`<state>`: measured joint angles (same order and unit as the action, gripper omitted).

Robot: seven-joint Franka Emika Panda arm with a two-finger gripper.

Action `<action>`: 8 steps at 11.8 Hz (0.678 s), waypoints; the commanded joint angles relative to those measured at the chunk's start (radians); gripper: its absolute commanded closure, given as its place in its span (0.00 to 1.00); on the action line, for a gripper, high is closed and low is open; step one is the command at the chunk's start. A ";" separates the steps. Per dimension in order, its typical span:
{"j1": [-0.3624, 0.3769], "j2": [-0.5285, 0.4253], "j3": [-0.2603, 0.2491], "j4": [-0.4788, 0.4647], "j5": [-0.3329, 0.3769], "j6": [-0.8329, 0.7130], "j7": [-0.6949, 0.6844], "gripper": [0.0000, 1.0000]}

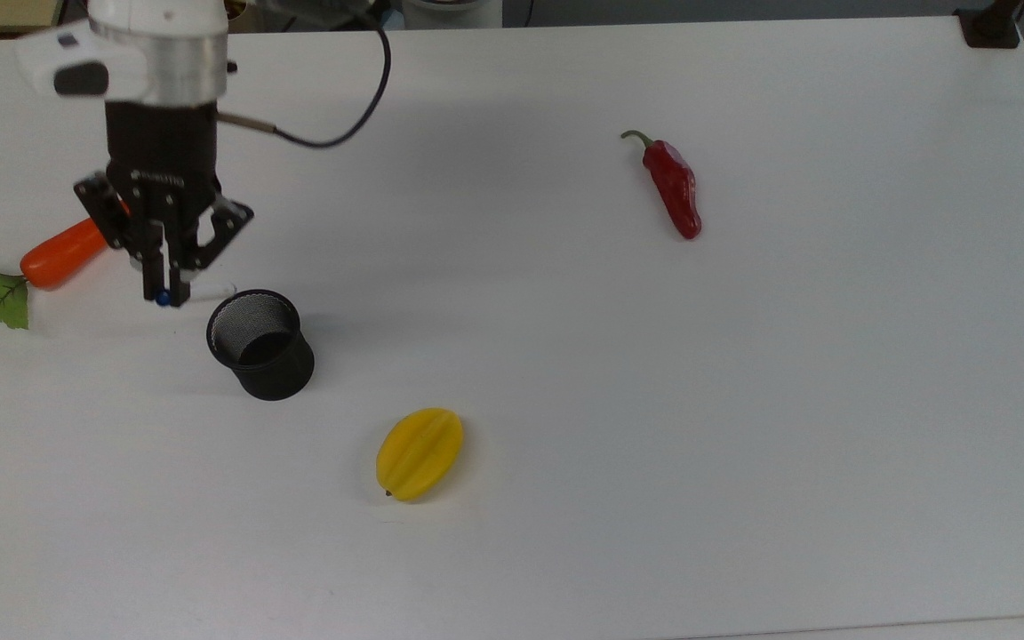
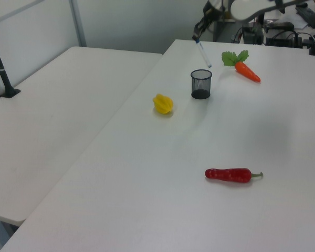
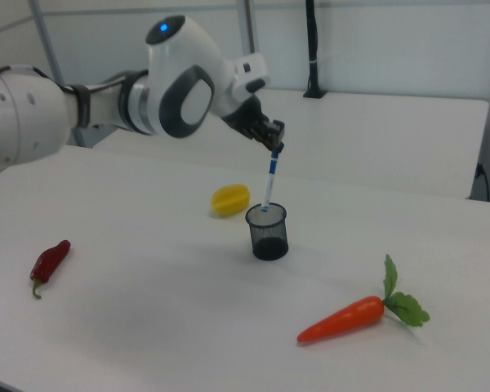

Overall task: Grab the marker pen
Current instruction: 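Carry the marker away from the cup toward the red chili pepper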

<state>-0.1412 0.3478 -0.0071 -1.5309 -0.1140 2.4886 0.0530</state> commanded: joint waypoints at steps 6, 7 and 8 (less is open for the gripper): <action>0.118 -0.110 0.019 -0.061 0.014 -0.469 0.021 0.94; 0.150 -0.110 0.022 -0.075 0.020 -0.523 0.021 0.94; 0.172 -0.110 0.025 -0.086 0.034 -0.560 0.021 0.94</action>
<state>-0.0257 0.2655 0.0206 -1.5671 -0.1069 2.0165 0.0604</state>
